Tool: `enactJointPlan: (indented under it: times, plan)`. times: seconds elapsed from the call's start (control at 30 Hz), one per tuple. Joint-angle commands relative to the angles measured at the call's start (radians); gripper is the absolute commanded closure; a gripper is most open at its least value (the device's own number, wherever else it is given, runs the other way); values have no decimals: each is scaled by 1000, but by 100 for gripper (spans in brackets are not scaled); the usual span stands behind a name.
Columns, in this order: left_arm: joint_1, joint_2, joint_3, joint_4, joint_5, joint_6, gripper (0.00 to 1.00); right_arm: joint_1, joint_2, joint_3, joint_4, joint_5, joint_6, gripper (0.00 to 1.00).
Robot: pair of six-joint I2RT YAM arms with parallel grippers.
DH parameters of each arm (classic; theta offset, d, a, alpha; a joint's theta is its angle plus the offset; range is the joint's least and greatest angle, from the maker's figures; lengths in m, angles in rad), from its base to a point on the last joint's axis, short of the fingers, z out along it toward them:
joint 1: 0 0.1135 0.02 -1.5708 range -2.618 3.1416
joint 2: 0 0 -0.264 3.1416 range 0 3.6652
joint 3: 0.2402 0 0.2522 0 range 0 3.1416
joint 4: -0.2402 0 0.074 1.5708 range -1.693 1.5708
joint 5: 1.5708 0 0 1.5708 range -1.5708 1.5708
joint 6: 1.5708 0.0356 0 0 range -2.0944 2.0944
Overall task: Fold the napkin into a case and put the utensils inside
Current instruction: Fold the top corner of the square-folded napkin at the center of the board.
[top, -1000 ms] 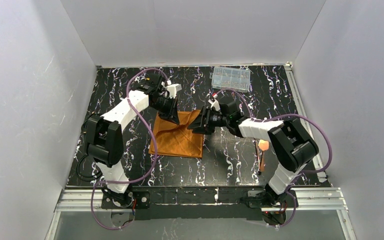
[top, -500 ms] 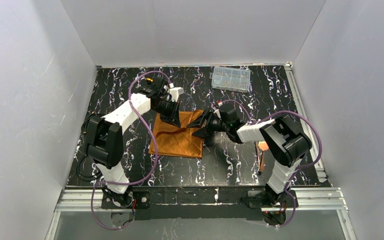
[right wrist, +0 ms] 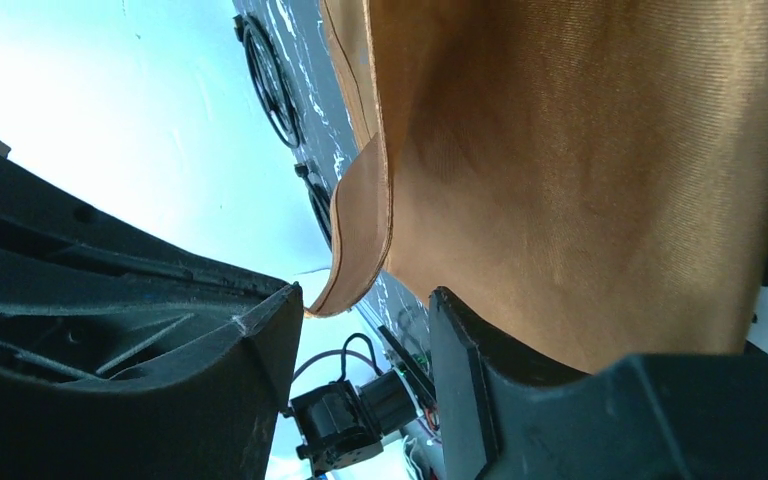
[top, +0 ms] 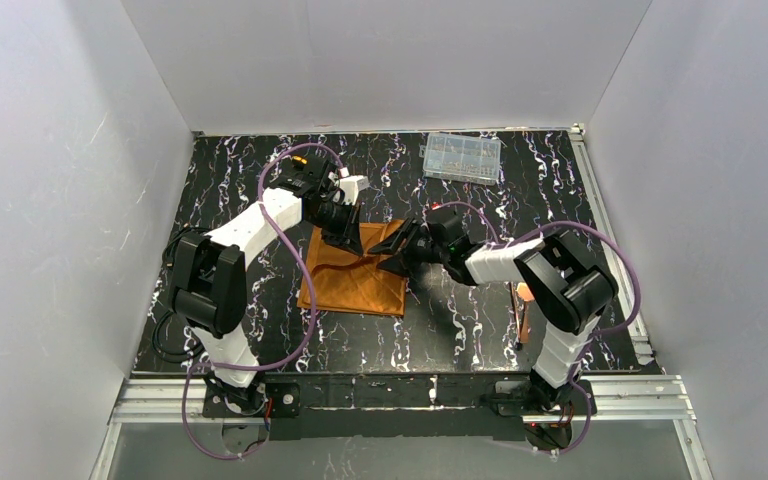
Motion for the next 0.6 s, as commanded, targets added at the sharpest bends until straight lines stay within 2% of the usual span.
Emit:
enactJointPlan:
  times: [0.0, 0.37, 0.57]
  plan:
    - [-9, -60, -13, -3, 31, 3, 100, 8, 32, 41, -4, 39, 32, 42]
    - [-22, -82, -26, -6, 38, 10, 100, 42, 70, 54, 33, 68, 88, 54]
    - [-34, -82, -32, -6, 42, 12, 100, 45, 72, 50, 72, 67, 113, 65]
